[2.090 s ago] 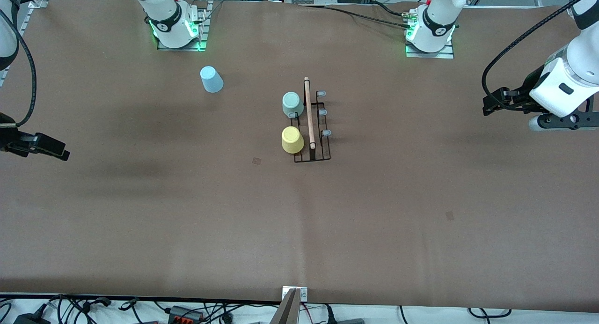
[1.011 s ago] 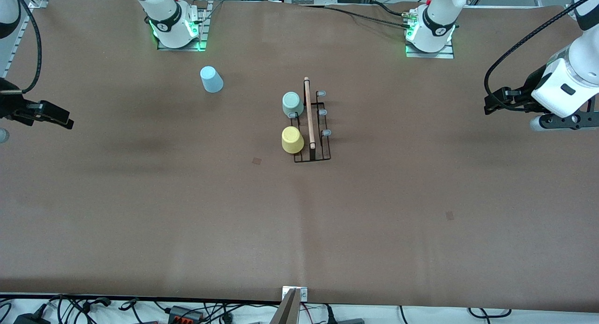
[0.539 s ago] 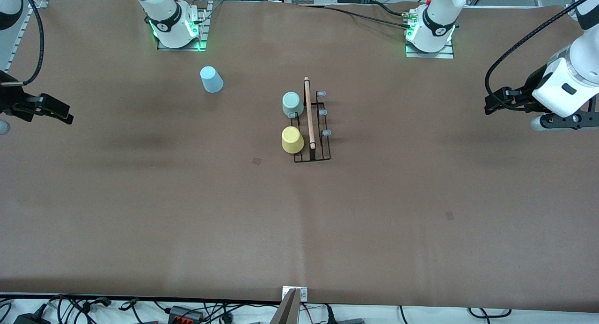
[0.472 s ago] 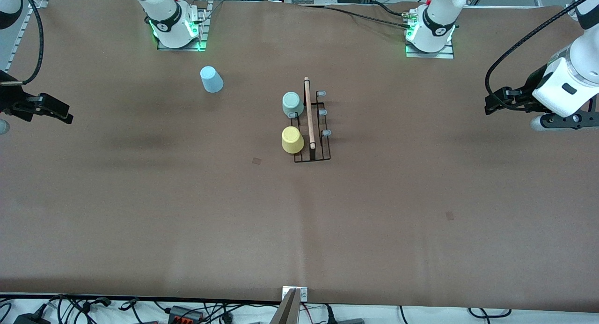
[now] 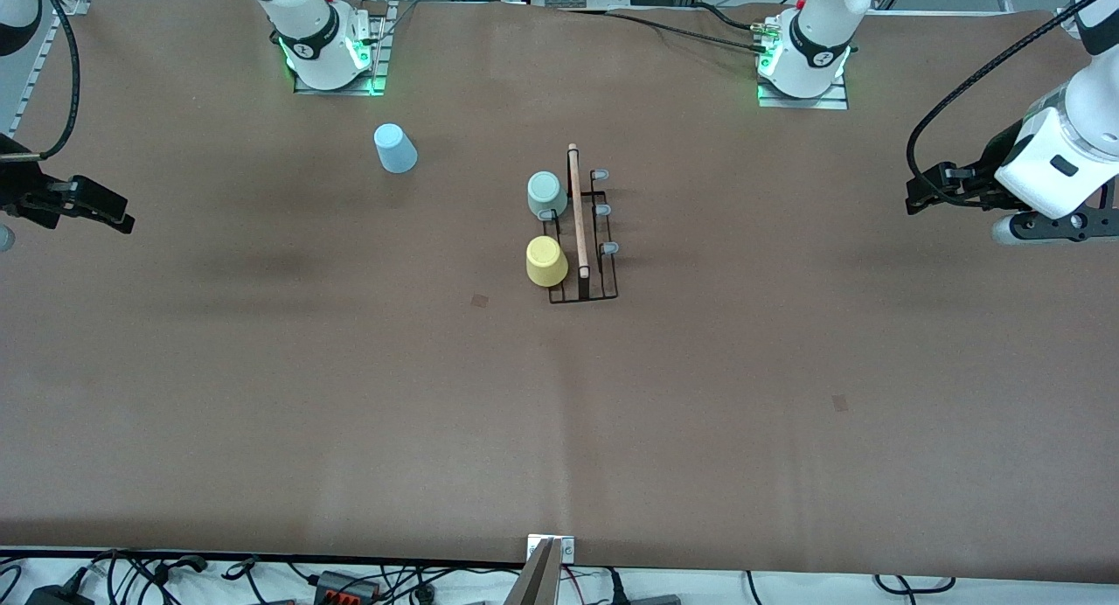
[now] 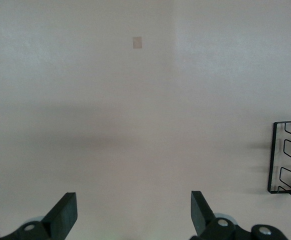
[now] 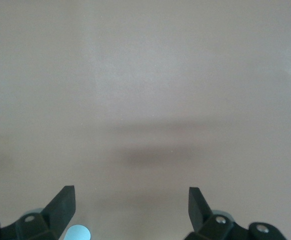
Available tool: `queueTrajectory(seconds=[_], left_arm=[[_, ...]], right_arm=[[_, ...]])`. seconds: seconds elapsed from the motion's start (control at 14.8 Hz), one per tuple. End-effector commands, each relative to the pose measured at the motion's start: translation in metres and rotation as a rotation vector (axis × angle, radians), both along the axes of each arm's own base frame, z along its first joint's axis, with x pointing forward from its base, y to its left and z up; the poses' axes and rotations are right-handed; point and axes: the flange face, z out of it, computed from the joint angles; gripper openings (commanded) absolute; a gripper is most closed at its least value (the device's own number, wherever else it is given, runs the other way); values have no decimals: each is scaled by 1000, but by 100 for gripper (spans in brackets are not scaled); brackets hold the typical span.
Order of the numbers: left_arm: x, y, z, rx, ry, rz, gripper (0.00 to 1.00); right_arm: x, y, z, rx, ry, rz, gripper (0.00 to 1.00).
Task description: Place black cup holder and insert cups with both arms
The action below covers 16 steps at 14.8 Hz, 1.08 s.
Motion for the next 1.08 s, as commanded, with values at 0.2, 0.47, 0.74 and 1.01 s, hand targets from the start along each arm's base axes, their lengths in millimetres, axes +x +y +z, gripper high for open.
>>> queueTrajectory(seconds=[0.2,0.47,0.74,1.01], left_arm=[[4,2,5,-5,-6,-16,100],[4,4,5,-5,-6,-13,100],[4,6,5,-5,-6,-10,100],[4,6,5,-5,-6,-10,100]], right_arm=[[-4,-1,3,1,-1,14,100],[-5,-1,3,2,3,11,100],[-5,6,-1,4,14,9,100],[-8,8,-5,3,32,14,100]])
